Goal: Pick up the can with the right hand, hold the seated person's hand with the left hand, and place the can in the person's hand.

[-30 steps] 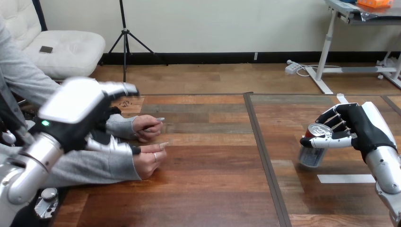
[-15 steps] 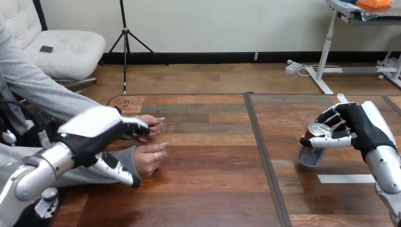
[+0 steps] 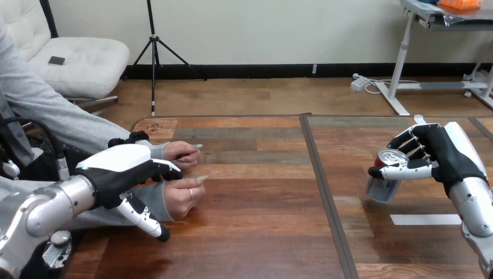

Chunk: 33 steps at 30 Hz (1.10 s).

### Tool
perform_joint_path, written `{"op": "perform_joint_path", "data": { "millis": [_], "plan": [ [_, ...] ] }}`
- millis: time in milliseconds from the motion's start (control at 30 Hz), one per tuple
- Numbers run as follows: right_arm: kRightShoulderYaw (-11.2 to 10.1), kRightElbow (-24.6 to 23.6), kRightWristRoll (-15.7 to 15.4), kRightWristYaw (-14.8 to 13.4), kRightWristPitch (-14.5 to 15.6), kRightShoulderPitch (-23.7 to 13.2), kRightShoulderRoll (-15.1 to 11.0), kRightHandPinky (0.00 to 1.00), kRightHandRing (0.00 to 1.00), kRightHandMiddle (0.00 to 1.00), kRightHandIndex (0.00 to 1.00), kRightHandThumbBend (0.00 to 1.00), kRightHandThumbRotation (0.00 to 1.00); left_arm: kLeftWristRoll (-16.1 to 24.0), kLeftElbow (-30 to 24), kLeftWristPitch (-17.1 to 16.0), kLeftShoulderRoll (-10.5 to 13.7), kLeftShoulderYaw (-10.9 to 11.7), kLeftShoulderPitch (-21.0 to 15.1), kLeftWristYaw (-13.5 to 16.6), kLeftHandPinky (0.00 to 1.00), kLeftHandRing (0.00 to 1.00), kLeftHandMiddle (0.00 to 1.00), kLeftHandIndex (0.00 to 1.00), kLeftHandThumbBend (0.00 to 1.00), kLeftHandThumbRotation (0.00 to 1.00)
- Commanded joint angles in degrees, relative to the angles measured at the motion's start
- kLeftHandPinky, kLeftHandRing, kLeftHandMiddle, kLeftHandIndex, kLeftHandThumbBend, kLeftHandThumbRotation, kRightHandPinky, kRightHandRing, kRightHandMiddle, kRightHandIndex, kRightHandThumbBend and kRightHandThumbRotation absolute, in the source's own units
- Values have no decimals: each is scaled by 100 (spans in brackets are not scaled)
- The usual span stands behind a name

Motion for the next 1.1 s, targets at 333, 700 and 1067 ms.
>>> {"op": "perform_joint_path", "data": {
  "millis": [333,700,1067],
  "plan": [
    [-113,-292,114,-35,-225,-314,-218,31,36,40,43,82,0,229,432,62,0,-327,-697,394,74,82,83,82,100,27],
    [-87,-297,76,-88,-233,-298,-221,33,37,41,43,82,0,565,882,69,-22,-610,-903,813,76,83,84,83,100,30],
    [-87,-289,73,-93,-234,-302,-226,34,38,42,44,83,0,920,1098,324,-18,-880,-1011,1222,78,85,85,83,100,31]
  ]
}}
